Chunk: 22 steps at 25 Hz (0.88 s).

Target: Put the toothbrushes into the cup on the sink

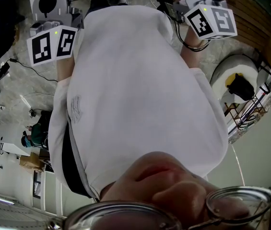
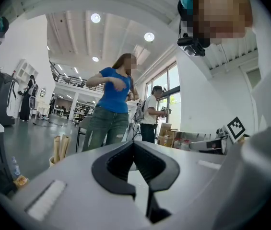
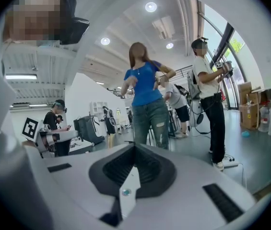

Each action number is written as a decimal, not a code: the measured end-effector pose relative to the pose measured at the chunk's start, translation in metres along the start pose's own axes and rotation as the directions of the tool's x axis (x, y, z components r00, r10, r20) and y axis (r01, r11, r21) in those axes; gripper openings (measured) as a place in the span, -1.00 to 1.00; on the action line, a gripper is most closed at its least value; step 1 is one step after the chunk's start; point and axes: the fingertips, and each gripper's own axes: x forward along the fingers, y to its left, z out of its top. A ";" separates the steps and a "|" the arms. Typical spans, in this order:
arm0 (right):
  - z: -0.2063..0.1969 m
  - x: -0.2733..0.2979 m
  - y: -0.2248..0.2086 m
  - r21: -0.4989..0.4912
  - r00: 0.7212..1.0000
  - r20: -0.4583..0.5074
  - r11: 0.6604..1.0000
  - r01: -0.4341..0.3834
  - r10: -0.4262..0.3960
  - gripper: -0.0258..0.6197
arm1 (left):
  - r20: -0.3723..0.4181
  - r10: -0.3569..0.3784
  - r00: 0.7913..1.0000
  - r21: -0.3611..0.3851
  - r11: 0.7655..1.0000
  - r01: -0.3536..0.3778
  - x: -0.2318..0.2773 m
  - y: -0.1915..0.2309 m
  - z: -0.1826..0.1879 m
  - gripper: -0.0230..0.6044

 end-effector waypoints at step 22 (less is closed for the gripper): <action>0.002 -0.003 0.003 -0.005 1.000 0.005 1.000 0.004 -0.004 -0.89 | 0.012 0.001 1.000 -0.003 1.000 -0.001 -0.004 0.001 0.003 -0.90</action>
